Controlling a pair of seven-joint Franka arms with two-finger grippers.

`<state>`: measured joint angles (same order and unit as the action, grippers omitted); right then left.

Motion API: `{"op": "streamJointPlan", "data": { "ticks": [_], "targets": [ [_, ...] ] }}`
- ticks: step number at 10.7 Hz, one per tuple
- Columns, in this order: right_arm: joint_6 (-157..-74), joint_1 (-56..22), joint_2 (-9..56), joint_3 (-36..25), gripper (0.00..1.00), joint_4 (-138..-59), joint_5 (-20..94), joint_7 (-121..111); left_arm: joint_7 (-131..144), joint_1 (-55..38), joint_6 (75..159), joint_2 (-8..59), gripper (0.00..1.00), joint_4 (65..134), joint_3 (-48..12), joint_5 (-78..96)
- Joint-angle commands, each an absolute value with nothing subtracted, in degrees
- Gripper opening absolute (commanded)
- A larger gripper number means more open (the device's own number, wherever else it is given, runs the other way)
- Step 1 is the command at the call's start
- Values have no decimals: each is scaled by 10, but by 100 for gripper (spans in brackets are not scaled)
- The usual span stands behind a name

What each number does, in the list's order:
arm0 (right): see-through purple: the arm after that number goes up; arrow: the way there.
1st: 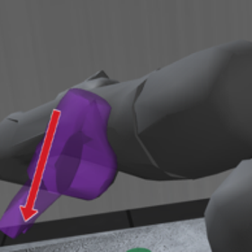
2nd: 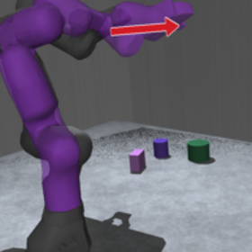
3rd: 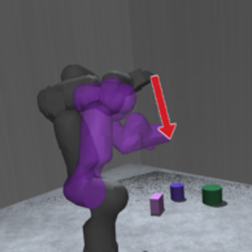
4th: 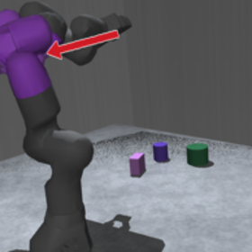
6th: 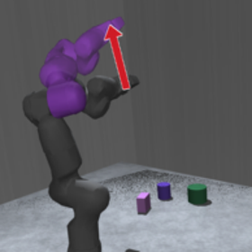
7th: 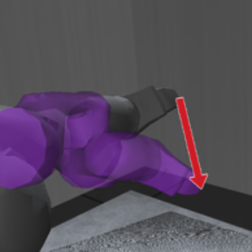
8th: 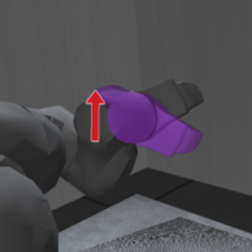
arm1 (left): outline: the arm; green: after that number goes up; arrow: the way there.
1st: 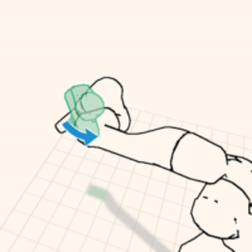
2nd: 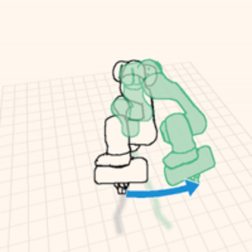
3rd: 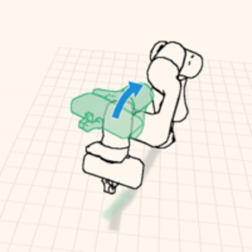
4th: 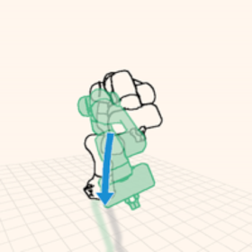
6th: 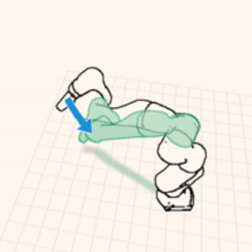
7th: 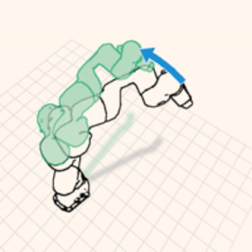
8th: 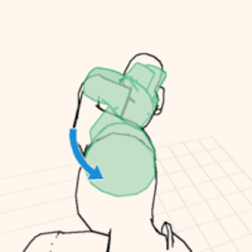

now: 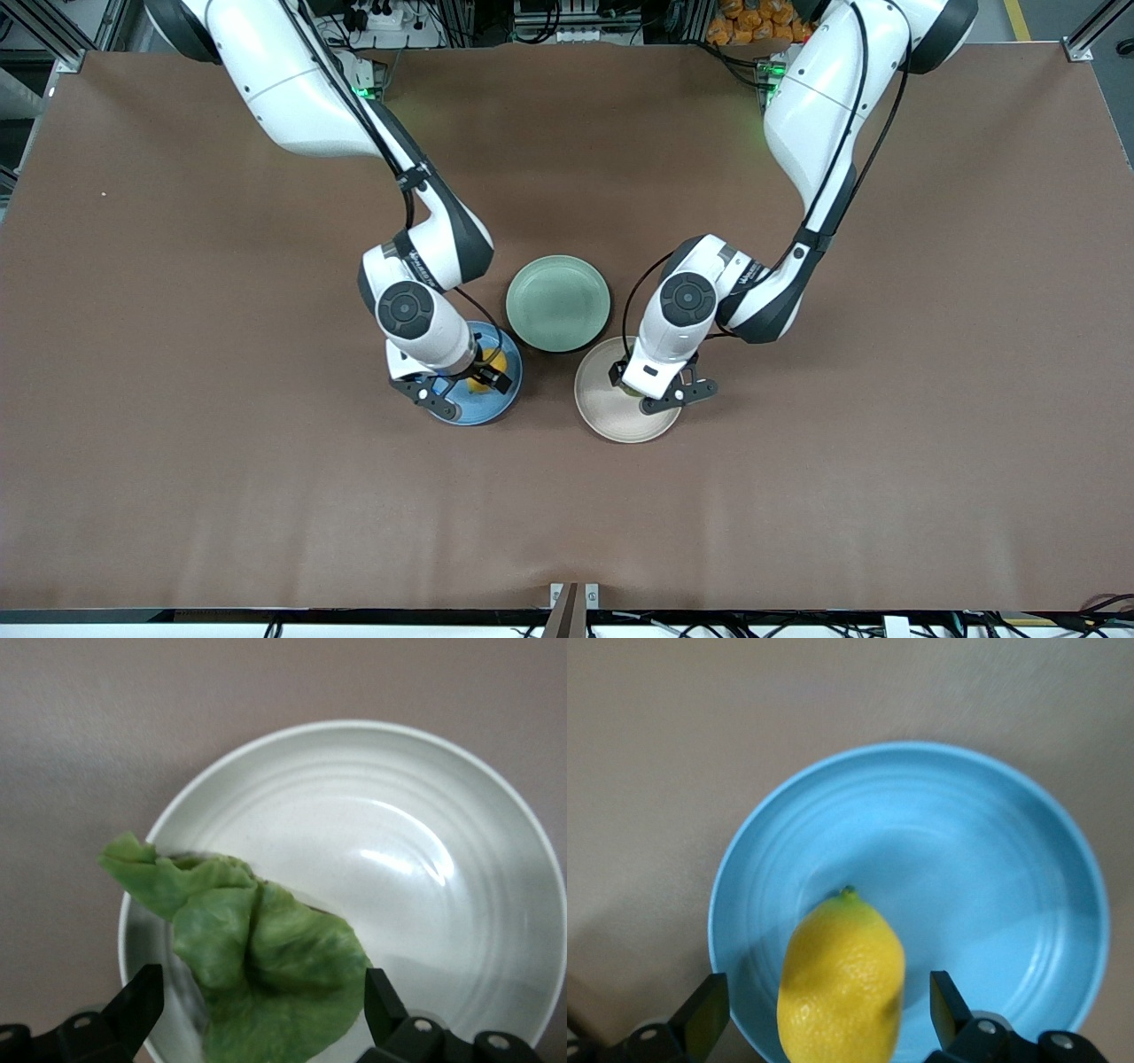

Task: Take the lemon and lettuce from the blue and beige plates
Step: 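Lower and close the right gripper on the lemon while the left grasps lettuce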

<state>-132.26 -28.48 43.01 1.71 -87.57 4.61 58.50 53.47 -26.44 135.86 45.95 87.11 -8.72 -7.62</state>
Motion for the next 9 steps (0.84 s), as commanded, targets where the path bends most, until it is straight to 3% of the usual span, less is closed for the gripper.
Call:
{"op": "streamJointPlan", "data": {
  "ticks": [1, 2, 4, 8, 9],
  "targets": [
    [-1334, -299, 450, 14, 100, -862, 59, 607, 562, -279, 1354, 464, 93, 861, -79, -93],
    [-1334, -299, 450, 14, 100, -863, 56, 606, 562, -279, 1354, 464, 83, 862, -79, -94],
    [-1334, -300, 451, 13, 1, -865, 49, 602, 562, -279, 1343, 464, 60, 862, -78, -95],
    [-1318, -292, 439, 11, 0, -860, 15, 592, 564, -279, 1297, 456, 0, 858, -79, -90],
    [-1293, -287, 426, 11, 0, -857, 13, 584, 564, -279, 1280, 447, 0, 856, -78, -91]
  ]
}}
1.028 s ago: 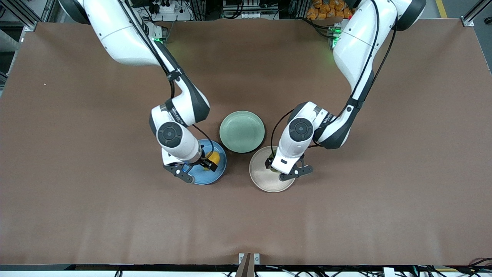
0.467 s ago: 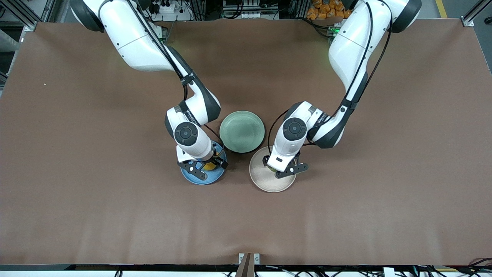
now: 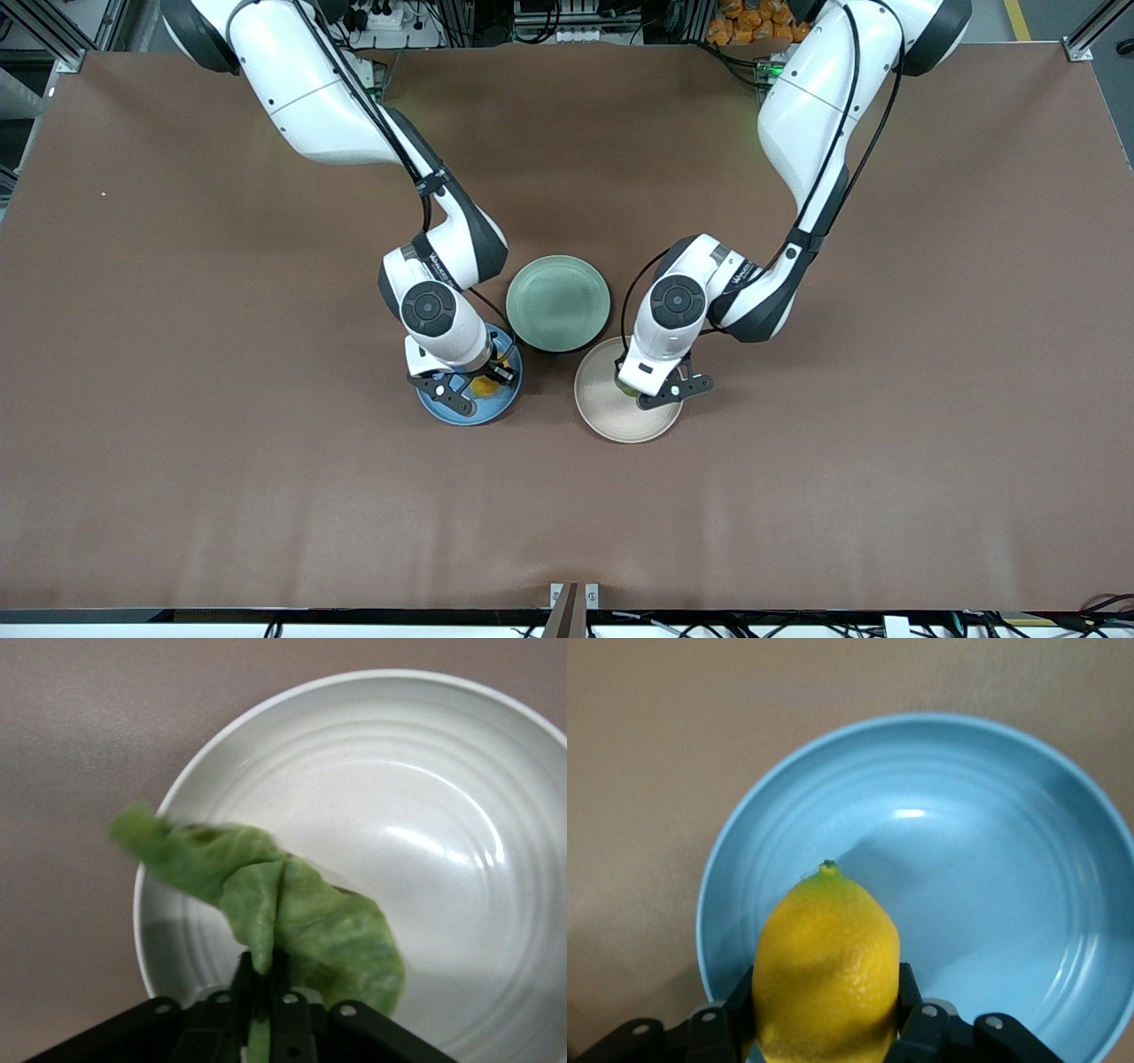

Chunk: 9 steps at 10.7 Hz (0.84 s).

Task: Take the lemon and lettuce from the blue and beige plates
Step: 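Lift the lemon with the right gripper while the left gripper carries lettuce outward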

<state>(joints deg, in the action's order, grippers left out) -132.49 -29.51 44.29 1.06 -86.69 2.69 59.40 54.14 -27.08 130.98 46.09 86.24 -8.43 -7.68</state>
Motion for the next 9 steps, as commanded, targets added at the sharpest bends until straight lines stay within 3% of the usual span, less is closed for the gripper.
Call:
{"op": "streamJointPlan", "data": {
  "ticks": [1, 5, 9],
  "targets": [
    [-1262, -281, 407, 5, 0, -855, 11, 557, 563, -278, 1264, 437, 0, 856, -79, -91],
    [-1166, -216, 328, -10, 0, -860, 13, 411, 555, -224, 1167, 337, 0, 858, -84, -87],
    [-1157, -158, 291, -12, 0, -902, -10, 297, 457, -117, 1100, 292, 0, 857, -98, -40]
  ]
}}
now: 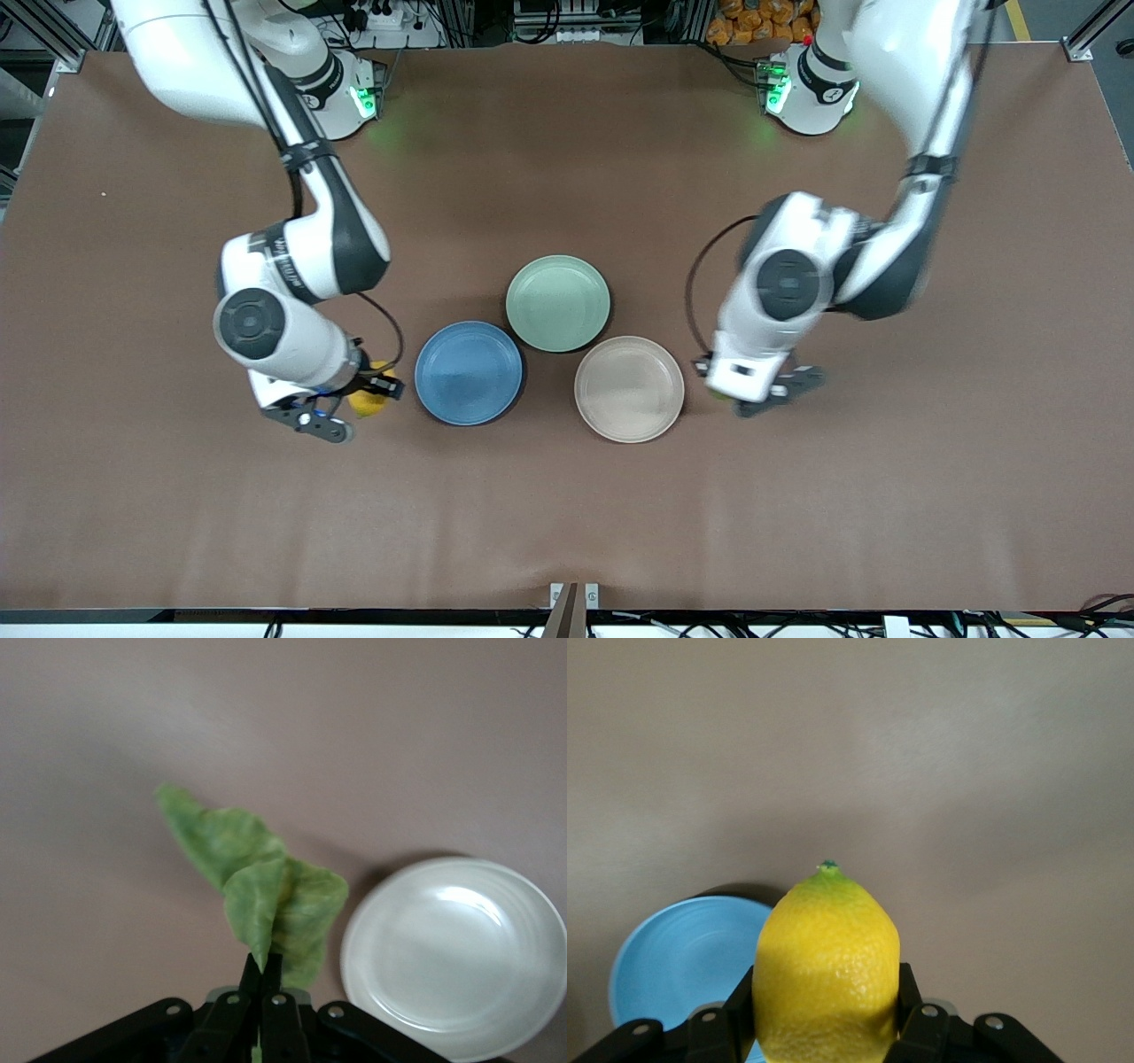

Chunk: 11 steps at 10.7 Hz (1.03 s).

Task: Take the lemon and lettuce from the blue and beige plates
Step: 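Lift the lemon with the right gripper while the left gripper carries lettuce outward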

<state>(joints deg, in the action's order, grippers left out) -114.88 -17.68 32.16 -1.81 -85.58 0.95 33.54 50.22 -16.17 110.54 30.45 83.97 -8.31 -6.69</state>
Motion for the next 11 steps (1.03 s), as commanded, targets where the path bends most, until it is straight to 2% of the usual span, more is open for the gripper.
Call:
{"op": "streamJointPlan", "data": {
  "ticks": [1, 3, 5, 6, 7, 8, 11],
  "targets": [
    [-1168, -146, 280, -12, 0, -927, -13, 273, 415, -86, 1097, 295, 0, 860, -97, -30],
    [-1240, -111, 252, -12, 0, -1002, -14, 213, 361, -43, 1098, 322, 0, 861, -97, -30],
    [-1289, -78, 252, -12, 0, -1037, -16, 158, 357, -16, 1105, 364, 0, 858, -96, -34],
    [-1310, -52, 257, -12, 0, -1044, -16, 105, 357, -8, 1105, 376, 21, 857, -96, -37],
    [-1321, -31, 268, -12, 0, -1044, -16, 42, 357, -8, 1105, 374, 88, 857, -96, -38],
    [-1335, -14, 277, -12, 0, -1045, -16, 5, 360, -10, 1105, 368, 100, 855, -96, -37],
    [-1378, 25, 311, -11, 0, -1047, -14, -47, 333, -6, 1073, 315, 100, 853, -98, -38]
  ]
}}
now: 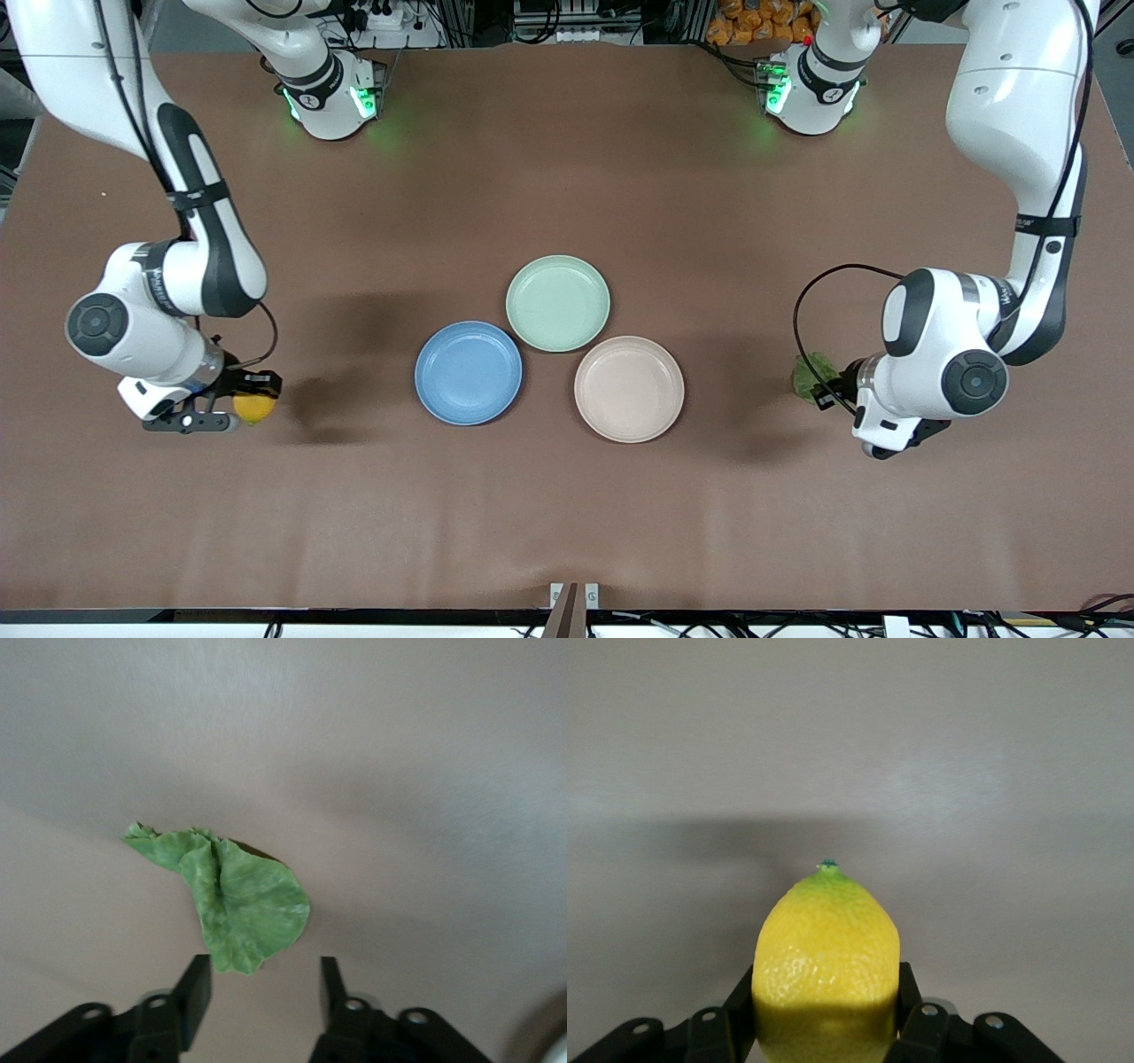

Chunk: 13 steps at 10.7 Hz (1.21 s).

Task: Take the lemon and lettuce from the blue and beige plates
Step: 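Open the right gripper to drop the lemon while the left releases lettuce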

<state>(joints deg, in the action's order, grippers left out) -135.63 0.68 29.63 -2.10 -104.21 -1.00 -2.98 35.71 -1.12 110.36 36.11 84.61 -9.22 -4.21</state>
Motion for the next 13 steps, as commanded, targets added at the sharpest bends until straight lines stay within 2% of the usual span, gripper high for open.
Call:
{"op": "streamJointPlan", "data": {
  "ticks": [1, 2, 3, 4, 5, 8, 10, 11, 13],
  "targets": [
    [-1378, 24, 317, -11, 0, -1048, -12, -47, 301, -4, 1060, 295, 100, 853, -96, -39],
    [-1374, 25, 320, -11, 4, -1049, -8, -45, 254, -1, 1050, 267, 100, 853, -94, -39],
    [-1374, 24, 325, -11, 34, -1049, -6, -42, 219, 5, 1039, 239, 100, 853, -93, -38],
    [-1375, 24, 324, -11, 69, -1054, -6, -42, 214, 6, 1031, 213, 100, 853, -92, -38],
    [-1372, 24, 320, -11, 100, -1056, -6, -42, 215, 5, 1016, 187, 100, 853, -91, -39],
    [-1321, 25, 287, -11, 100, -1056, -7, -45, 214, 6, 985, 110, 100, 858, -91, -39],
    [-1251, 30, 250, -11, 100, -1056, -6, -47, 211, 12, 966, 80, 100, 861, -91, -38],
    [-1223, 29, 224, -11, 100, -1068, -7, -47, 210, 16, 962, 67, 100, 865, -92, -38],
    [-1208, 27, 149, -11, 100, -1142, -7, -47, 186, 27, 959, 41, 100, 879, -94, -36]
  ]
}}
